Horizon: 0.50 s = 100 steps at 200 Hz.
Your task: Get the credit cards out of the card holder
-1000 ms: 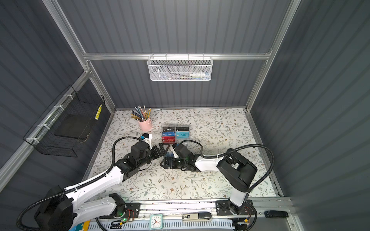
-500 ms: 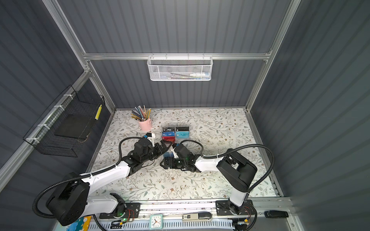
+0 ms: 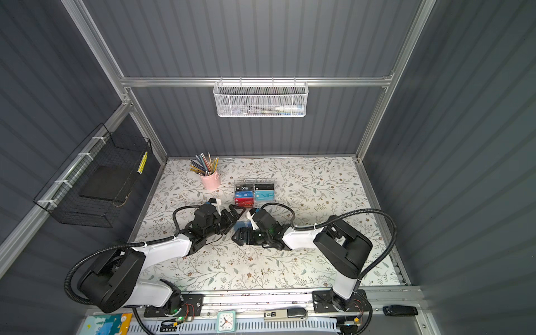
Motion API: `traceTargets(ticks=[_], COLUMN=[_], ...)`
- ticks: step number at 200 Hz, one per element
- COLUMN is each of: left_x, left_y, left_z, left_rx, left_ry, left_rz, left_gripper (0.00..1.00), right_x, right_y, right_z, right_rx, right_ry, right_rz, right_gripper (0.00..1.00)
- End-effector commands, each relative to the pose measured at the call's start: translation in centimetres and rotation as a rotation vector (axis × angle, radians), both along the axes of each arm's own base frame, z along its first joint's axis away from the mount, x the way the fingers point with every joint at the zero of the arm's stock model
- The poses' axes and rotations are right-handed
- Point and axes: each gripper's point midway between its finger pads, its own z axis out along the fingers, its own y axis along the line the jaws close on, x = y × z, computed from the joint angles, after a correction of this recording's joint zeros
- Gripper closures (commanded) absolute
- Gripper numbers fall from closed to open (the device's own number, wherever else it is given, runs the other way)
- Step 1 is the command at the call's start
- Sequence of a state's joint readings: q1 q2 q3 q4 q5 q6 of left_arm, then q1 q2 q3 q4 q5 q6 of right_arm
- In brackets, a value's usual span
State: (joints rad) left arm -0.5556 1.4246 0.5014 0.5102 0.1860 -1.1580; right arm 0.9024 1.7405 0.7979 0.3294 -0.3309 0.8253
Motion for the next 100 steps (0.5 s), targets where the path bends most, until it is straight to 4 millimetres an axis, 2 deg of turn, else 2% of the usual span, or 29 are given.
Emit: traceTargets(ticks=[1,50,100], left_x=[0.2,0.1,-0.5], left_y=[-0.8,-0.5,0.1], left_z=[0.7,-0.6,-2.4], left_rx=[-0.063,-0.038,-0.021], left_ry=[-0.016,0.016,0.049], left_rz=[-0.017,-0.005,0.007], left_gripper=[0.00,0.00,0.00], right_x=[-0.4,-0.4,-0.3], right_y=[-1.6,-1.9,-3.4], right_z=[-2.8,-2.3,-1.1], right_rx=[-0.092,-0.086,-0.104], right_ry=[0.029,0.022,-0.014], right_rz=[-0.022,-0.023,-0.043], right_gripper=[0.01,0.01,0.01])
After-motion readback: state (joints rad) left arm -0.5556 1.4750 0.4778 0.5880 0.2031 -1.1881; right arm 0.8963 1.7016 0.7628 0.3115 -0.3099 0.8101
